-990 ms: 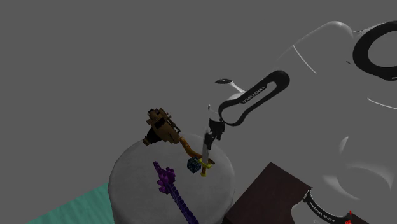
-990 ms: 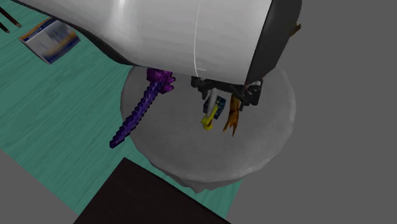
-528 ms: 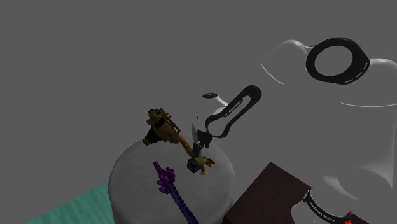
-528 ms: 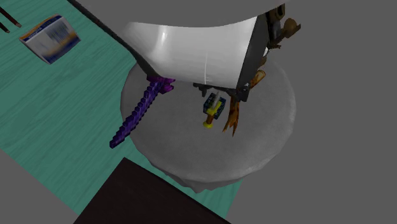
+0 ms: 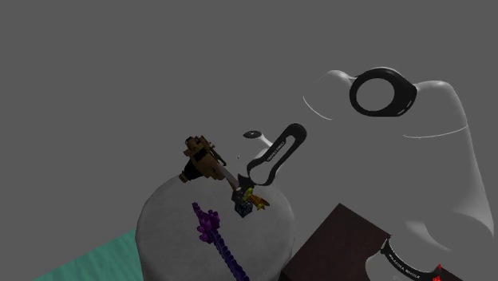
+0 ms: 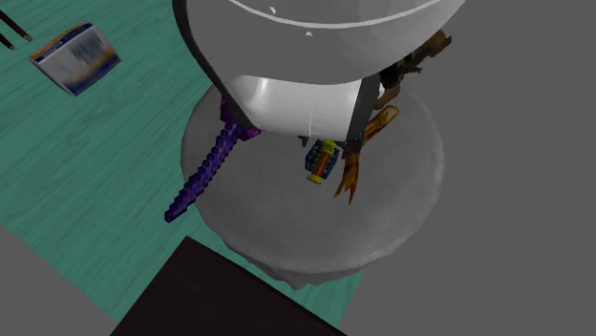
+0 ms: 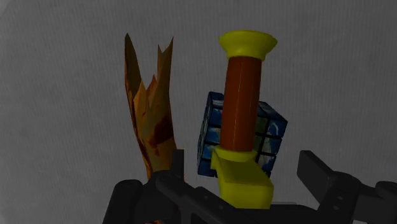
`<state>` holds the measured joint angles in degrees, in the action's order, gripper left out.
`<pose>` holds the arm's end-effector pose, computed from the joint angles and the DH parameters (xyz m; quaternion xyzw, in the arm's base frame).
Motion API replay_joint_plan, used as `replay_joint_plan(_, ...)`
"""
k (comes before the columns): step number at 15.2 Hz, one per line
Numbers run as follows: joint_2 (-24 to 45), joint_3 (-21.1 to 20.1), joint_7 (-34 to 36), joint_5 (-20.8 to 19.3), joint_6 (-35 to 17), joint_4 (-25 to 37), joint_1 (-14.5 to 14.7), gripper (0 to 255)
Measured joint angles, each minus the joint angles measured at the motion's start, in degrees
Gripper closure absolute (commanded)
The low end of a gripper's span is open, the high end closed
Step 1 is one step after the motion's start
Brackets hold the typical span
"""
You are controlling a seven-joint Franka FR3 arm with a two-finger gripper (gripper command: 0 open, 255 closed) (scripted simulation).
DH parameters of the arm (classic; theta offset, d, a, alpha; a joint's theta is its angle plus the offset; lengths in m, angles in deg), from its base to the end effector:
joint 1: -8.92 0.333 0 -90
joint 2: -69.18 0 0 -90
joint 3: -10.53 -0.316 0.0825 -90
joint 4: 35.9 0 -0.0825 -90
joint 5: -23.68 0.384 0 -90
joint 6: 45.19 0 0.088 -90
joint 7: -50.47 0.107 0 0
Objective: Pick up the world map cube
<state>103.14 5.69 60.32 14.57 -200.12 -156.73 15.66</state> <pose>0.5585 0.1214 0.1312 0.9968 0.0797 0.0055 0.0095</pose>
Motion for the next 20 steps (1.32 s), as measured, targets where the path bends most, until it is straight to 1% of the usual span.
replay_joint_plan(4, 2.92, 0.58, 0.44, -0.44, -1.96, 1.19, 0.45, 0)
replay_joint_plan(5, 3.17, 0.62, 0.38, -0.48, -2.27, 1.37, 0.42, 255)
replay_joint_plan(15, 3.3, 0.97, 0.05, -0.52, -2.35, 2.1, -0.05, 255)
replay_joint_plan(20, 0.41, 0.18, 0.01, -0.07, -0.5, 0.06, 0.05, 255)
